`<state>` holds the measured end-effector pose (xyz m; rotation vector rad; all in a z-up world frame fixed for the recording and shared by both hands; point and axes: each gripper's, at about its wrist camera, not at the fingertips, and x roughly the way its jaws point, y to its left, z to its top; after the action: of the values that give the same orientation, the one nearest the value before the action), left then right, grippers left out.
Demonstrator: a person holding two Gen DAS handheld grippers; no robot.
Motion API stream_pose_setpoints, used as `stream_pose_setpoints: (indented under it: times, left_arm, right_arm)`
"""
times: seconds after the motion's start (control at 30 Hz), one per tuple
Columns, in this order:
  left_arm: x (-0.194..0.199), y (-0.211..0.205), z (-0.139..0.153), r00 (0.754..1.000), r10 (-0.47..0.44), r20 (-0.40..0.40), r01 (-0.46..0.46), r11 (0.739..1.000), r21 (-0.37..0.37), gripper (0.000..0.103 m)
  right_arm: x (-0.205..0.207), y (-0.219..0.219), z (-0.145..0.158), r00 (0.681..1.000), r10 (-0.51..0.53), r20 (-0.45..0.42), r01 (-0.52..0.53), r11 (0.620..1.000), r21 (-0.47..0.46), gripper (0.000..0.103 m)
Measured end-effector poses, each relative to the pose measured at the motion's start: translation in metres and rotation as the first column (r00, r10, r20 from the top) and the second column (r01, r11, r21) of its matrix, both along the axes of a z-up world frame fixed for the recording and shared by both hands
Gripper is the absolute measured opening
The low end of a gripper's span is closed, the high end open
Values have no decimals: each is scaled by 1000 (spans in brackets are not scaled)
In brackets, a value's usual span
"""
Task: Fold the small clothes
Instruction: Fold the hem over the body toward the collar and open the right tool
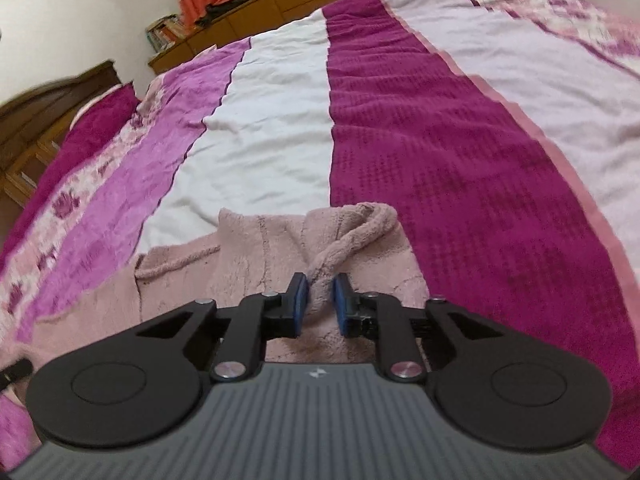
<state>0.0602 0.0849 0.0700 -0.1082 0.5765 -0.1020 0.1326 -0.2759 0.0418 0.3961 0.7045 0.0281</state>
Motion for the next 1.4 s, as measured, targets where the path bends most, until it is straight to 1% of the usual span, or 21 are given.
stream_pose_setpoints:
  times: [0.13, 0.27, 0.4, 0.5, 0.57, 0.63, 0.7, 0.77, 0.83, 0.87, 0.9, 0.93, 0.97, 1.07, 1.13, 1.23, 1.27, 1.3, 1.33, 1.37, 1.4]
  left_arm:
    - [0, 0, 0, 1000, -2, 5, 2, 1000, -1, 13]
    - [-1, -1, 4, 999, -13, 31, 13, 1000, -2, 13]
    - [6, -5, 10, 998, -23, 52, 23, 1000, -2, 13]
    - [19, -9, 9, 998, -26, 62, 25, 999, 21, 13]
    - [33, -11, 4, 999, -24, 46, 22, 999, 39, 13]
    - [46, -12, -3, 1000, -16, 22, 14, 998, 63, 13]
    - [59, -12, -14, 999, -15, -32, 18, 995, 95, 13]
    - [62, -8, -23, 997, -16, -73, 23, 995, 96, 15]
    - [59, -4, -29, 996, -11, -85, 19, 996, 89, 15]
    - [57, -2, -32, 996, -9, -88, 17, 996, 85, 15]
    - [55, -1, -33, 996, -8, -88, 15, 997, 81, 15]
    - [54, -1, -34, 996, -8, -87, 15, 997, 80, 15]
    - [52, -1, -35, 996, -7, -85, 14, 997, 82, 15]
    - [52, -4, -34, 997, -6, -80, 13, 996, 90, 15]
    - [52, -4, -34, 997, -2, -82, 10, 996, 88, 15]
    - [53, -3, -34, 996, 2, -88, 4, 997, 76, 15]
    - [53, -3, -34, 996, 3, -90, 3, 997, 72, 15]
    - [53, -2, -34, 996, 5, -92, 1, 998, 68, 15]
    - [53, -2, -34, 996, 7, -94, -1, 998, 66, 15]
    - [53, -2, -33, 996, 9, -91, -4, 998, 62, 15]
    - [51, -2, -31, 997, 10, -81, -5, 998, 57, 15]
  right_arm:
    - [-5, 0, 7, 998, -7, 55, 7, 1000, -13, 9]
    - [-16, -11, 18, 988, -75, 136, 72, 997, 25, 8]
    - [-20, -16, 24, 976, -124, 181, 124, 992, 7, 8]
    - [-17, -20, 24, 967, -165, 193, 171, 985, -12, 4]
    - [-11, -24, 23, 962, -191, 193, 198, 980, -20, 4]
    - [-3, -25, 19, 962, -204, 184, 213, 977, -32, 4]
    - [6, -26, 13, 970, -191, 148, 199, 979, -45, 4]
    - [11, -25, 6, 976, -189, 105, 195, 980, -50, 6]
    - [10, -27, 2, 977, -194, 86, 200, 978, -62, 15]
    - [8, -30, -1, 976, -199, 84, 204, 978, -52, 27]
    - [5, -33, -3, 975, -207, 83, 211, 977, -36, 48]
    - [4, -36, -5, 973, -214, 81, 217, 976, -22, 56]
    - [3, -40, -6, 973, -216, 82, 217, 976, -11, 62]
    - [10, -45, -13, 982, -181, 45, 181, 983, -11, 62]
    - [15, -52, -19, 985, -169, 24, 167, 985, 39, 62]
    - [17, -65, -28, 989, -148, 23, 141, 974, 179, 59]
    - [17, -68, -30, 991, -133, 25, 125, 969, 214, 45]
    - [18, -69, -30, 993, -116, 25, 106, 966, 234, 23]
    - [17, -69, -29, 994, -102, 28, 93, 968, 235, 13]
    - [15, -67, -26, 994, -95, 46, 83, 973, 215, 9]
    - [10, -64, -21, 993, -81, 91, 62, 979, 193, 9]
